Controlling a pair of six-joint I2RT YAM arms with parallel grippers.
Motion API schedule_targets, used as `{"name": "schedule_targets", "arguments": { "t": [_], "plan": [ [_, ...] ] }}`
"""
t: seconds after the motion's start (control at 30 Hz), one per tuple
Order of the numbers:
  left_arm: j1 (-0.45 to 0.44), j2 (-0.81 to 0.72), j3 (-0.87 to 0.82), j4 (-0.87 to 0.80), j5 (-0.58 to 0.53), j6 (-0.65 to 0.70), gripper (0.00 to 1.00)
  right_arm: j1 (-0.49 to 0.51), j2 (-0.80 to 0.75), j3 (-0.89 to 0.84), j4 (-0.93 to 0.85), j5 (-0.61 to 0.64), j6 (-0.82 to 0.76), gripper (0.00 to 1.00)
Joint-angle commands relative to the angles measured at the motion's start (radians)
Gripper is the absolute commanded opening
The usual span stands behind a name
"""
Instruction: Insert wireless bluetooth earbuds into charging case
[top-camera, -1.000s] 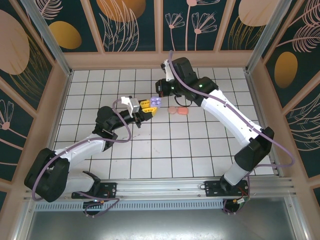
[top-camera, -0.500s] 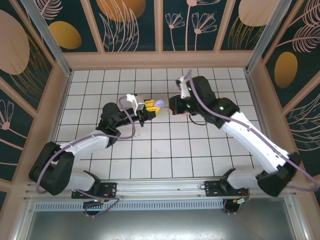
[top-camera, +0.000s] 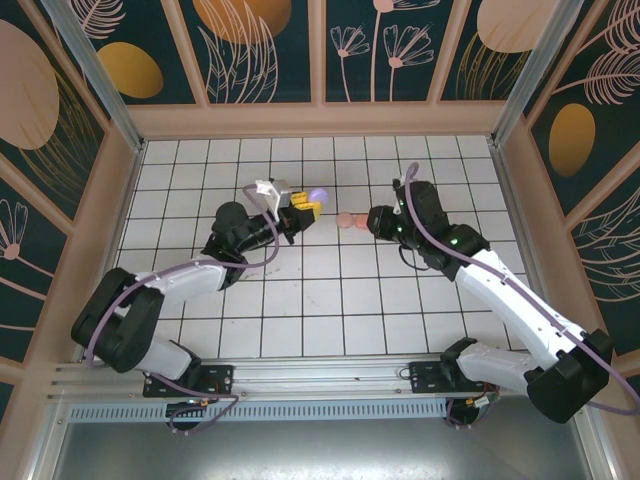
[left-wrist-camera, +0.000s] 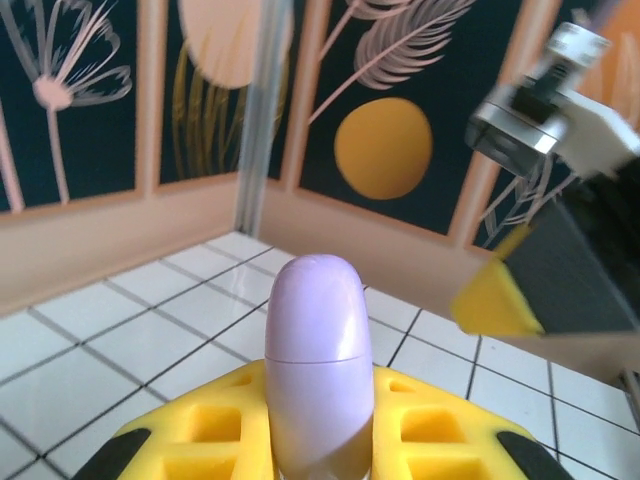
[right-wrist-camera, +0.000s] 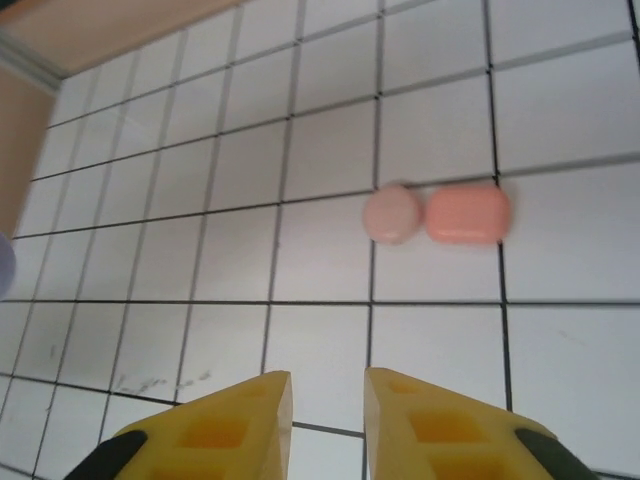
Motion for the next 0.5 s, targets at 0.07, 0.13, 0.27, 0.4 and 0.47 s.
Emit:
{"name": "schedule_targets", "arguments": {
  "t": [0.07, 0.13, 0.27, 0.4, 0.47],
  "plan": [
    [-0.002, 0.140, 0.088, -0.073, -0.134, -0.209, 0.00, -0.011, -0.036, -0.116, 0.077, 0.053, 0.044, 0.34],
    [-0.003, 0.197, 0.140, -0.166, -0.146, -0.250, 0.00, -0.014, -0.036, -0.146, 0.089, 0.055, 0.047, 0.35],
    [-0.002, 0.326, 0.234, -0.277, -0.166, -0.309, 0.00, -0.026, -0.036, -0.183, 0.101, 0.059, 0.044, 0.36],
    [-0.001, 0.411, 0.288, -0.323, -0.196, -0.354, 0.00, -0.041, -0.039, -0.204, 0.106, 0.055, 0.038, 0.37],
    [-0.001, 0.456, 0.347, -0.378, -0.212, -0.370, 0.00, -0.048, -0.045, -0.213, 0.112, 0.049, 0.038, 0.37]
  ]
}}
